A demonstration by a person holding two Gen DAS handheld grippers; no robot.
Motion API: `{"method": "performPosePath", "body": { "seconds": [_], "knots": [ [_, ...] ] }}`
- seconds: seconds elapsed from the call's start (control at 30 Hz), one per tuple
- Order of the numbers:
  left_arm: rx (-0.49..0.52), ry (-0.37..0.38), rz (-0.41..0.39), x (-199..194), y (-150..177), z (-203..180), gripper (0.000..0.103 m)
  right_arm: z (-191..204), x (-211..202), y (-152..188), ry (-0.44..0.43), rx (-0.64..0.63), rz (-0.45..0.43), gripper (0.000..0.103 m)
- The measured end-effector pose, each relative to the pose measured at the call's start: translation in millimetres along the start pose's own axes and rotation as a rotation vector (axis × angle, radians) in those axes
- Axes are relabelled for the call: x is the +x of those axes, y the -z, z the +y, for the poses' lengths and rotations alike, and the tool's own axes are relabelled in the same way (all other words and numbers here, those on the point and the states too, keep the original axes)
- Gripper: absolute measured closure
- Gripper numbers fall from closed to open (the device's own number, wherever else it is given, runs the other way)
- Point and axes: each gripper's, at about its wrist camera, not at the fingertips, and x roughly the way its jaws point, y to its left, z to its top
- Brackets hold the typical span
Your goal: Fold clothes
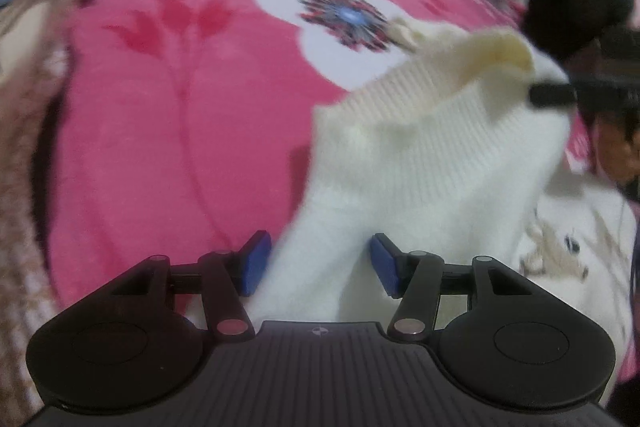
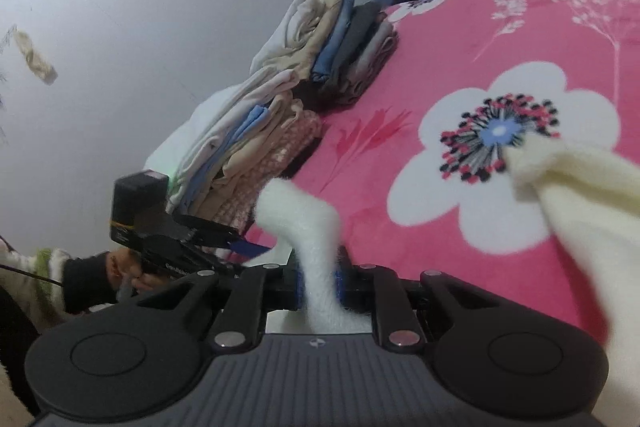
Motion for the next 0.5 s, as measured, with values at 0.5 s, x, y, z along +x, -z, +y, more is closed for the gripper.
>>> {"method": "performPosePath", "body": {
  "seconds": [0.5],
  "knots": [
    [-0.172, -0.005, -0.113, -29.4, 7.6, -11.5, 0.085, 32.2, -10.5, 17.0, 0.187, -0.089, -0.038, 0.086]
  ]
}}
